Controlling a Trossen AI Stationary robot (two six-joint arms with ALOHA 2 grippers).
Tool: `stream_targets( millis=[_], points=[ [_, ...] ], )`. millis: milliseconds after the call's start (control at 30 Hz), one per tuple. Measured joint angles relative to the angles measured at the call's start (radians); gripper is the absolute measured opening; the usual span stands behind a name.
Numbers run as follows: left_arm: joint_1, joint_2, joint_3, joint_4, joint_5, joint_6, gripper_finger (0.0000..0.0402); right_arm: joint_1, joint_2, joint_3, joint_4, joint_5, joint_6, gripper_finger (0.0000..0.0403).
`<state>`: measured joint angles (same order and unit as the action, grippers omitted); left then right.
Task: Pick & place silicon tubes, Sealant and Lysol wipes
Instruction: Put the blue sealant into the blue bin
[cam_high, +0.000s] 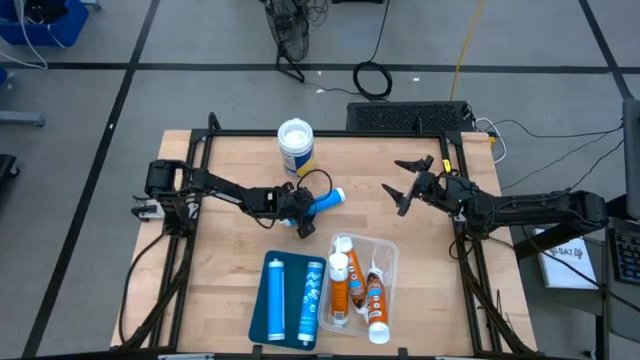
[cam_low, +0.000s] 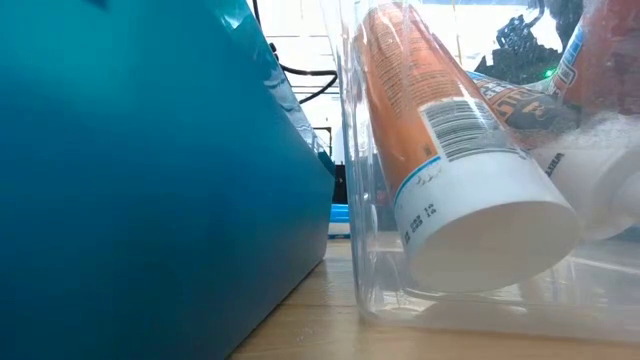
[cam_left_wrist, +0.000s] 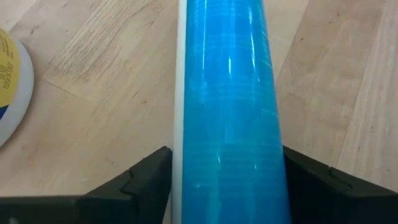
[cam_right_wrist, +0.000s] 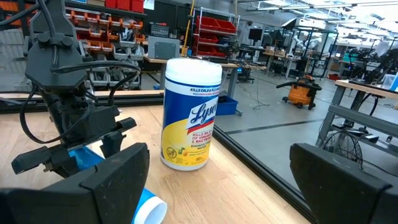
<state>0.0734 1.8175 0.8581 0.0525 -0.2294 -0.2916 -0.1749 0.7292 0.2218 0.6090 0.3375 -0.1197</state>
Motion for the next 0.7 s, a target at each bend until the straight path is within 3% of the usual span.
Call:
stream_targets(
  millis=[233,400,600,700],
  points=[
    [-0.001,0.000,0.000,0.002,-0.001,0.000,0.0214,0.000,0.000,0.000,0.000,0.000,0.000,0.0364],
    [-0.001,0.000,0.000,0.002,-0.001,-0.001,0.0214,0.000,0.000,0.000,0.000,0.000,0.000,0.0364],
    [0.000,0.000,0.000,0.001,-0.002,0.000,0.0267,0.000,0.000,0.000,0.000,0.000,0.000,0.0364],
    [0.000,0.000,0.000,0.002,-0.002,0.000,0.0273,0.000,0.000,0.000,0.000,0.000,0.000,0.0364]
  ],
)
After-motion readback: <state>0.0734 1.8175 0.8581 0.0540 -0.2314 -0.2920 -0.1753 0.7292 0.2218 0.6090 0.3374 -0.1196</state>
